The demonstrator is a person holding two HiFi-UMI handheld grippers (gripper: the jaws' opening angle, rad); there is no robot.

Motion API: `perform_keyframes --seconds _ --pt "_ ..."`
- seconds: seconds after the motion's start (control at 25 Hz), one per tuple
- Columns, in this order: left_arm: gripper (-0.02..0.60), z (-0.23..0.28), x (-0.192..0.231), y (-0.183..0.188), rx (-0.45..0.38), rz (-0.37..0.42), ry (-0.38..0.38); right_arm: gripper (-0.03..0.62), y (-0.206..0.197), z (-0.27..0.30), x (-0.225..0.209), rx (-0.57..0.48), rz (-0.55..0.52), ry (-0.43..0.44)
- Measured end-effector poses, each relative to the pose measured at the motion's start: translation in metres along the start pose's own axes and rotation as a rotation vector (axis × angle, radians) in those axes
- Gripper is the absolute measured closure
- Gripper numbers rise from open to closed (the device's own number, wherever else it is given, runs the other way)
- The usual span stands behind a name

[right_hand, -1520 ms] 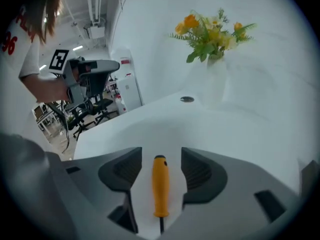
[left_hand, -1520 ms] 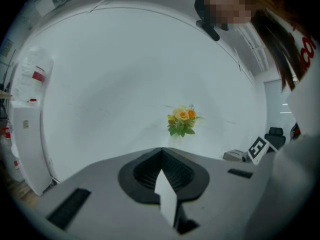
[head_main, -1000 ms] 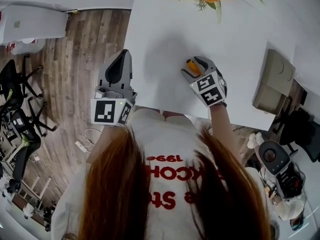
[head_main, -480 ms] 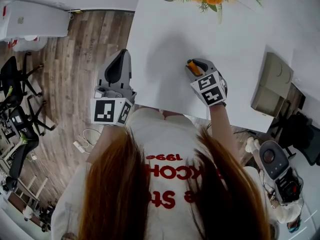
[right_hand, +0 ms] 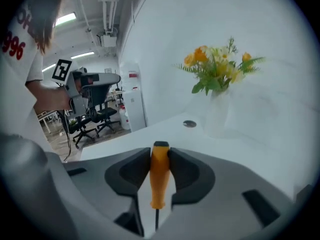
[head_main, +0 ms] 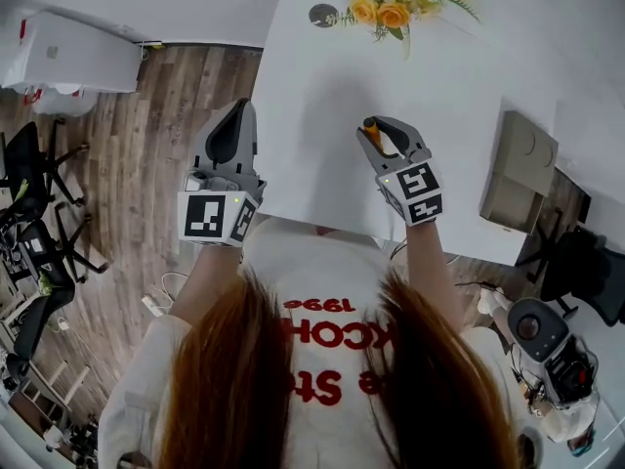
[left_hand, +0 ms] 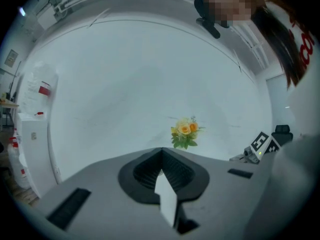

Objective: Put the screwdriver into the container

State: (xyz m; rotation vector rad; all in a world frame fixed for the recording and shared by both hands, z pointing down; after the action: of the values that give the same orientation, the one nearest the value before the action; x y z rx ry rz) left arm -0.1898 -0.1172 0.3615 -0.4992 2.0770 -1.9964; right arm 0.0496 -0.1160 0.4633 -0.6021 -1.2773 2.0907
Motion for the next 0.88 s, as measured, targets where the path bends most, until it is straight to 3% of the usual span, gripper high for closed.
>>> perform_keyframes --seconds 0.48,0.88 --pt "0.575 0.025 -0.012 0.050 -0.139 0.058 -0.042 0.473 0.114 -0.057 -0.016 -0.420 0.014 -0.111" --pt "0.575 0.035 -0.021 0.085 -0.234 0.099 -0.064 0.473 0.172 -0.103 -0.014 -0.652 -0.010 -0.160"
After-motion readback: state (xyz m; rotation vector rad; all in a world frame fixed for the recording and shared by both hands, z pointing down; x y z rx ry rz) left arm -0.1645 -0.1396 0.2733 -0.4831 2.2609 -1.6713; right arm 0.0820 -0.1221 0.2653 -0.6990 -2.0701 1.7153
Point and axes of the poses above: the fingertips, and each gripper's own axes: z forward along the fingers, x to its left, y out of its top, the point moved 6 cm from there along -z, backward along the fingers, and after that the axes turned 10 degrees about -x, right-handed, at the moved point
